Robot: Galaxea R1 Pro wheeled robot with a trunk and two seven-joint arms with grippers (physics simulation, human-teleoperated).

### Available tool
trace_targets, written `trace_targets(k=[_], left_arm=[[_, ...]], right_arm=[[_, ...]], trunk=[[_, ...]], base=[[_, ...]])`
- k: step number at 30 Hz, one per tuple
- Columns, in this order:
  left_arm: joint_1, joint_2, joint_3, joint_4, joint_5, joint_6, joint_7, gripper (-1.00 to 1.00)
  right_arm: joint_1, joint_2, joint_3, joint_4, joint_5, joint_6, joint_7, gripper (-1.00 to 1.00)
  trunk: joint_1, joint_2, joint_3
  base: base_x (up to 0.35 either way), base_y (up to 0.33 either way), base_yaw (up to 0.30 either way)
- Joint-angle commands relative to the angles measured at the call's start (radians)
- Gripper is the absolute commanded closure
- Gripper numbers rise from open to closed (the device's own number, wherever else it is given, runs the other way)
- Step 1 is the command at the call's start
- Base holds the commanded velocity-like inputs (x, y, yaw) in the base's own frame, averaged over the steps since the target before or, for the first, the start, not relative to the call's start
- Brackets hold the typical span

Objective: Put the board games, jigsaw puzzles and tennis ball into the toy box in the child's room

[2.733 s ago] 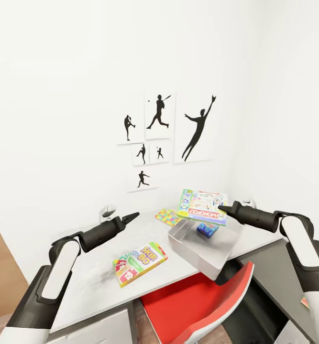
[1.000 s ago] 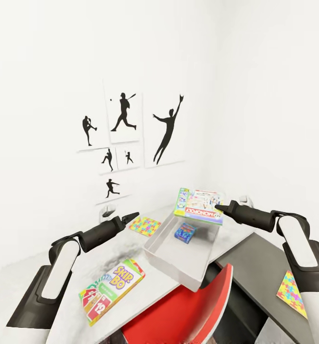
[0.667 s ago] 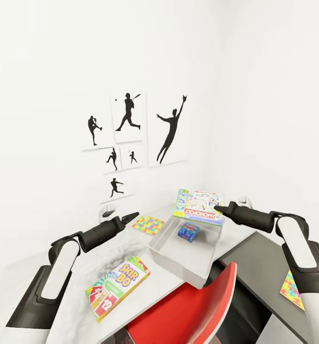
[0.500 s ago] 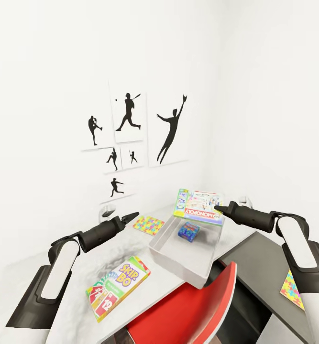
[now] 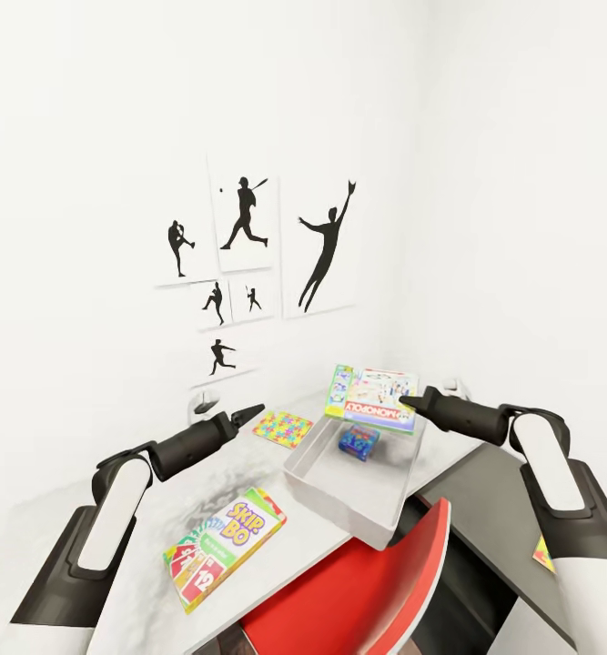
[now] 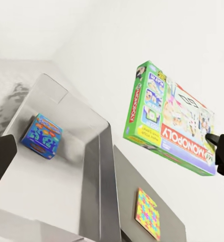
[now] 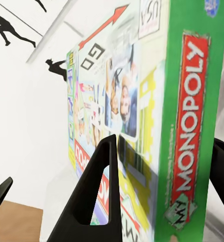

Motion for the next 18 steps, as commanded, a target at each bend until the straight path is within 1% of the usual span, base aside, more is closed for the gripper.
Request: trace_targets(k=[1, 8, 12, 13, 16, 17, 18], left_arm=[[0.000, 0.000, 0.000, 0.000, -0.001, 0.003, -0.003, -1.00], [0.004, 0.002, 0.008, -0.001, -0.001, 0.003, -0.004, -1.00], [0.012, 0.006, 0.048, -0.002, 0.005, 0.004, -0.006, -1.00], [0.012, 0.006, 0.048, -0.002, 0.005, 0.004, -0.006, -1.00], [0.018, 0.008, 0.078, -0.001, 0.006, 0.004, -0.006, -1.00], [0.018, 0.008, 0.078, -0.001, 0.006, 0.004, -0.006, -1.00], [0.019, 0.008, 0.086, -0.001, 0.006, 0.004, -0.007, -1.00]], right_arm=[[0.000, 0.002, 0.000, -0.001, 0.001, 0.004, -0.002, 1.00], [-0.003, 0.007, 0.003, 0.002, 0.002, 0.004, -0.018, 1.00], [-0.006, 0.009, 0.005, 0.009, 0.002, 0.004, -0.035, 1.00], [-0.006, 0.009, 0.005, 0.009, 0.002, 0.004, -0.035, 1.00], [-0.007, 0.013, 0.006, 0.017, 0.002, 0.004, -0.068, 1.00], [-0.007, 0.013, 0.006, 0.017, 0.002, 0.004, -0.068, 1.00], [-0.008, 0.016, 0.006, 0.021, 0.002, 0.004, -0.082, 1.00]], trunk=[[0.000, -0.001, 0.000], [0.000, -0.001, 0.000], [0.000, -0.001, 0.000], [0.000, -0.001, 0.000], [0.000, -0.001, 0.000], [0.000, -0.001, 0.000], [0.000, -0.001, 0.000]], base=[[0.000, 0.000, -0.003], [0.000, 0.000, -0.002], [0.000, 0.000, 0.000], [0.000, 0.000, 0.000], [0.000, 0.000, 0.000], [0.000, 0.000, 0.000], [0.000, 0.000, 0.000]])
